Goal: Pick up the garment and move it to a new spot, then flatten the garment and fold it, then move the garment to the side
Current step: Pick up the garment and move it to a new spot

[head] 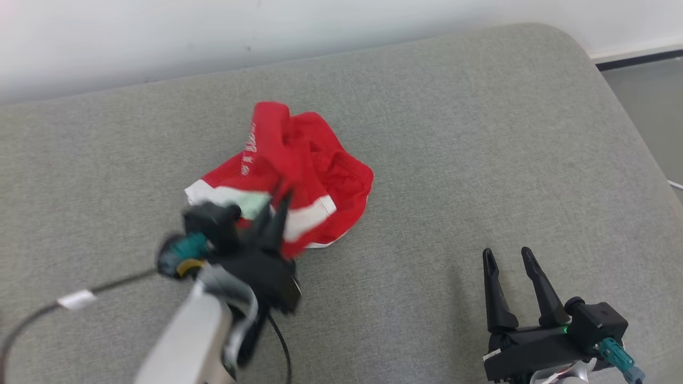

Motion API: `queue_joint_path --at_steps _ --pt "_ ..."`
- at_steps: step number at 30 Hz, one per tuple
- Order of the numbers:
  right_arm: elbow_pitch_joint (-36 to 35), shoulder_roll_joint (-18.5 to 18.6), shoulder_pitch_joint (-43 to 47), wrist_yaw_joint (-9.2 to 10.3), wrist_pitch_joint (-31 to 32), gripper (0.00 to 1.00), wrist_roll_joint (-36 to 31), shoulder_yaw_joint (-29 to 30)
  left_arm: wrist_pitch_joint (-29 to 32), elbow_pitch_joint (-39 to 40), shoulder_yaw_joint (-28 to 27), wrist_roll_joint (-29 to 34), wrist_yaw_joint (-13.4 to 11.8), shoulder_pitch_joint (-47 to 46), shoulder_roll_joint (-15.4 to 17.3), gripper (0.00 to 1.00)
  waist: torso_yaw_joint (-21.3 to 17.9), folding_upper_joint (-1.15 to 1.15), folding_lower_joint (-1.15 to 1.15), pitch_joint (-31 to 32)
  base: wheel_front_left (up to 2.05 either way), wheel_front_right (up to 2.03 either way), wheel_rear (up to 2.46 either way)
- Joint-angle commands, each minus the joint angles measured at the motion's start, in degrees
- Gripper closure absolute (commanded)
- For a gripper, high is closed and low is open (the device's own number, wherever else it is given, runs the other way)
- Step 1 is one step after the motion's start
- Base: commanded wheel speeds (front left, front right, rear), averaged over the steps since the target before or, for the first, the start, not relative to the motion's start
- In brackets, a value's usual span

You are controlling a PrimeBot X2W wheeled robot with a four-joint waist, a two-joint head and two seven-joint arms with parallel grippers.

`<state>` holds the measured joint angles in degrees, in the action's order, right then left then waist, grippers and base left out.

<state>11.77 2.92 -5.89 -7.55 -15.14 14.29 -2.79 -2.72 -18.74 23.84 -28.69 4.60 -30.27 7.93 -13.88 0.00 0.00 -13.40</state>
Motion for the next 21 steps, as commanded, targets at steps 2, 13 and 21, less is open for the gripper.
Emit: queue_joint_path --at_steps 2,13,21 --pt "0.0 -0.1 0.6 0.12 0.0 0.00 -0.6 0.0 -1.1 -1.8 1.4 -0.8 0.5 2.4 -1.1 1.00 1.0 0.00 0.00 0.8 0.00 0.00 0.00" --pt "0.3 -0.1 2.6 0.12 0.0 0.00 -1.7 0.5 -9.2 -5.5 4.4 1.2 1.7 2.2 -1.8 0.00 4.8 0.00 0.00 4.3 0.00 0.00 0.00" --pt "-1.6 0.0 3.9 0.12 0.0 0.00 -2.0 0.5 -12.4 -1.2 -0.3 3.1 -0.1 4.1 1.4 0.00 6.9 0.00 0.00 6.6 0.00 0.00 0.00"
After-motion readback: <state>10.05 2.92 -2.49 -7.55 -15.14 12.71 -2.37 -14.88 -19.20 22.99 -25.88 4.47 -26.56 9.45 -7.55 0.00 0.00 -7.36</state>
